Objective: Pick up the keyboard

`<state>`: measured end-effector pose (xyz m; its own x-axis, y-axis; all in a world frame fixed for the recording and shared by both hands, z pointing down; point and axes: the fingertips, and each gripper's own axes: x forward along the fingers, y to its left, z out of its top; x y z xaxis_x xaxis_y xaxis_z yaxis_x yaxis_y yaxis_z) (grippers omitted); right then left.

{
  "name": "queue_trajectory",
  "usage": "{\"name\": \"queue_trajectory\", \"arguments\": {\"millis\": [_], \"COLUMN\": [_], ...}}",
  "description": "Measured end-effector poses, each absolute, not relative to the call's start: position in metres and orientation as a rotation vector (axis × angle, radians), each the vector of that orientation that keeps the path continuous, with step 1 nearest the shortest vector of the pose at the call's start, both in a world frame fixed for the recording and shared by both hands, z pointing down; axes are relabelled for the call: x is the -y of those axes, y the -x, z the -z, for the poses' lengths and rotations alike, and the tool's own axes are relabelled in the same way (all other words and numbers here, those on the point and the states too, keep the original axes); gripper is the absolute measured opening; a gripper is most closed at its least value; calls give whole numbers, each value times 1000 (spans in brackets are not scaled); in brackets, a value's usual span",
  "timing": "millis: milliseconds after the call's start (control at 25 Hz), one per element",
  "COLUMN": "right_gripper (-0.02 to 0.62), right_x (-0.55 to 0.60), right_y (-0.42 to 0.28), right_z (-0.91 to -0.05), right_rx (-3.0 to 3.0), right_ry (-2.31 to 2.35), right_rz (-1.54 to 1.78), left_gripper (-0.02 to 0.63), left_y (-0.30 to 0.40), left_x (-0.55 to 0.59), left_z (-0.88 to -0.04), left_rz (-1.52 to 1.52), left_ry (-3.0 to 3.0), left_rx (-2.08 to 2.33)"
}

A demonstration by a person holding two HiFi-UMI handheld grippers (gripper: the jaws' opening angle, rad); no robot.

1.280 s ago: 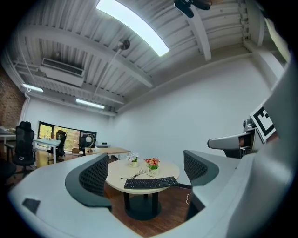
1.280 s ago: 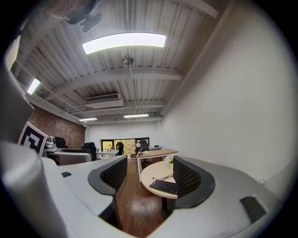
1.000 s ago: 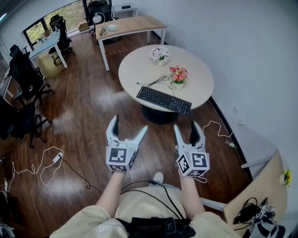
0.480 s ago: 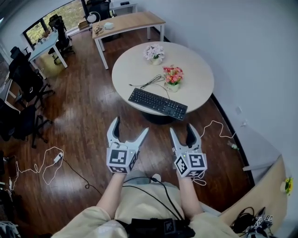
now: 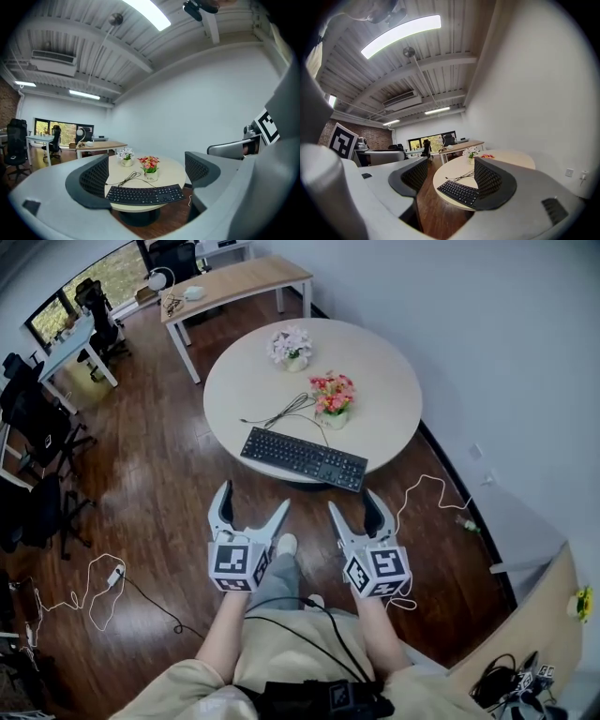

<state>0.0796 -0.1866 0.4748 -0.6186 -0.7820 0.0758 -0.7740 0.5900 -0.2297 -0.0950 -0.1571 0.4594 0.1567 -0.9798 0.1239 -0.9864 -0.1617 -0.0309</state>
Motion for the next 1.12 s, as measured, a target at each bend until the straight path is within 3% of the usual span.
{"name": "queue_trajectory", "arguments": {"millis": [640,1120], "right_gripper": [319,319], "right_x": [366,392], "right_y": [-33,-78], "right_z": [-486,-637], "right_rx": [-2769,-2790], "right_ry": [1551,1746], "right_rz": [370,859], "left_gripper": [488,488], "left_y": [165,222], "left_x": [354,398], "left_z": [-478,-665], "left_rz": [-168,-455], "left_ry": [-2396,-2107], "left_rx": [1874,1467]}}
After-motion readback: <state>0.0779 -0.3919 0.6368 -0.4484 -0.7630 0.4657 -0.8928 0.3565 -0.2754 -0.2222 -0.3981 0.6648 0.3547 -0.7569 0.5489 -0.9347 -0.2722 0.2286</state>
